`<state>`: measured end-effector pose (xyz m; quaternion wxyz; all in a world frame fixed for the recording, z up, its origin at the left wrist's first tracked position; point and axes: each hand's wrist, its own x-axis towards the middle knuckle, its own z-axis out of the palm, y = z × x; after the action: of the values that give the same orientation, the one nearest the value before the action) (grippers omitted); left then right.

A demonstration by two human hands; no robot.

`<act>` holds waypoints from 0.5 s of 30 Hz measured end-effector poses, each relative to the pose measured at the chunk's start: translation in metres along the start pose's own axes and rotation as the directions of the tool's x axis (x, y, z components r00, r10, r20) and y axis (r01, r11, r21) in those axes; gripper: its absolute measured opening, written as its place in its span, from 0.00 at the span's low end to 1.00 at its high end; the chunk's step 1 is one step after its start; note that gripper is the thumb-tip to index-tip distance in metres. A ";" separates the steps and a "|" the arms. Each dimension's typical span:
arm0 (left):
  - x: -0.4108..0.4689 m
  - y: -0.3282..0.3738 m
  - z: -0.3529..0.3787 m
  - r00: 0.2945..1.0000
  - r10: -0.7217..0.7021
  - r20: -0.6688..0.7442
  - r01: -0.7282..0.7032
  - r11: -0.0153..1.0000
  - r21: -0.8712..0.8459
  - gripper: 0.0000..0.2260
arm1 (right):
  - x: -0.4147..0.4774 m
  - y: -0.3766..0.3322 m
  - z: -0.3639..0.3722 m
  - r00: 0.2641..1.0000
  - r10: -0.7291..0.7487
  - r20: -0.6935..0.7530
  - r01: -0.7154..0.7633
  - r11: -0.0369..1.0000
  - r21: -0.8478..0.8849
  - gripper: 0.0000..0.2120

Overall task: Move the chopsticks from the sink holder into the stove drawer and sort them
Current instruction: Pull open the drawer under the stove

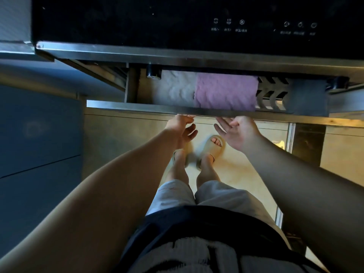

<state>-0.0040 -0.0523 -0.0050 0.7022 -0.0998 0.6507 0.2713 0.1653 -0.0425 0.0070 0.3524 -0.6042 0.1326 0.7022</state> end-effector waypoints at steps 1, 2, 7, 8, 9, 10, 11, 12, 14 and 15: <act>-0.004 -0.007 -0.004 1.000 -0.016 0.000 0.016 1.000 -0.003 0.09 | -0.004 0.005 -0.005 1.000 0.010 -0.008 -0.010 1.000 -0.013 0.25; -0.007 -0.015 -0.009 0.999 -0.033 -0.001 0.033 0.999 -0.009 0.09 | -0.008 0.011 -0.011 1.000 0.018 -0.014 -0.018 0.999 -0.031 0.25; -0.023 -0.051 -0.029 0.996 -0.084 -0.022 0.083 0.996 -0.015 0.11 | -0.029 0.038 -0.035 0.995 0.072 -0.064 -0.076 0.995 -0.059 0.22; -0.026 -0.055 -0.032 0.995 -0.093 -0.029 0.093 0.995 -0.022 0.11 | -0.031 0.042 -0.038 0.994 0.077 -0.077 -0.082 0.994 -0.067 0.21; -0.028 -0.060 -0.034 0.994 -0.103 -0.034 0.102 0.994 -0.026 0.11 | -0.034 0.046 -0.040 0.993 0.078 -0.091 -0.085 0.994 -0.073 0.21; -0.030 -0.063 -0.036 0.993 -0.111 -0.039 0.110 0.994 -0.025 0.11 | -0.037 0.049 -0.041 0.991 0.081 -0.108 -0.089 0.994 -0.071 0.20; -0.032 -0.067 -0.039 0.991 -0.122 -0.045 0.121 0.992 -0.017 0.11 | -0.039 0.053 -0.044 0.988 0.090 -0.125 -0.098 0.993 -0.060 0.20; -0.034 -0.070 -0.041 0.990 -0.134 -0.052 0.134 0.991 -0.004 0.11 | -0.041 0.056 -0.046 0.985 0.095 -0.145 -0.103 0.994 -0.048 0.19; -0.038 -0.078 -0.047 0.986 -0.153 -0.065 0.154 0.988 0.011 0.11 | -0.047 0.062 -0.051 0.977 0.111 -0.181 -0.117 0.993 -0.025 0.20; -0.040 -0.082 -0.050 0.984 -0.164 -0.072 0.165 0.986 0.014 0.12 | -0.049 0.065 -0.053 0.972 0.131 -0.196 -0.136 0.991 -0.013 0.23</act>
<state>-0.0054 -0.1559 0.0097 0.6998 -0.1557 0.6672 0.2022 0.1635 -0.1382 0.0253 0.2817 -0.6642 0.1976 0.6636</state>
